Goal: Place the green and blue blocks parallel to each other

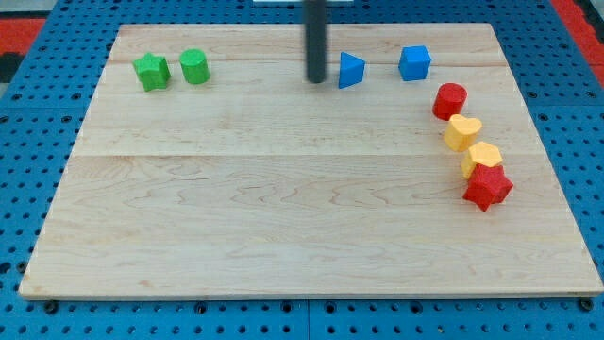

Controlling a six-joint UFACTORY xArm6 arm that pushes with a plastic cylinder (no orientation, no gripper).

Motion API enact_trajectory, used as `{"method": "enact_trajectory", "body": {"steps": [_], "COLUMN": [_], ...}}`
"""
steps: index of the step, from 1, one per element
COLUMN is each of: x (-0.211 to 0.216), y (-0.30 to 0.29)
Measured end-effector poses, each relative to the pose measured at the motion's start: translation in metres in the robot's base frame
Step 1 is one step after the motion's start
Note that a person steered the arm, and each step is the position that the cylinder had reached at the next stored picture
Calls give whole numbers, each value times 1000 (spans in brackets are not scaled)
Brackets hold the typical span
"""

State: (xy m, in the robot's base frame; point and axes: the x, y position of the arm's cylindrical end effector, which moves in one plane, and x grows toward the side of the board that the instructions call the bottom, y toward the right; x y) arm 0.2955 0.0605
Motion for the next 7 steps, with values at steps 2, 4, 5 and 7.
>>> {"method": "enact_trajectory", "body": {"steps": [2,4,5,7], "x": [44,42,24,27], "y": [72,105,105,172]}}
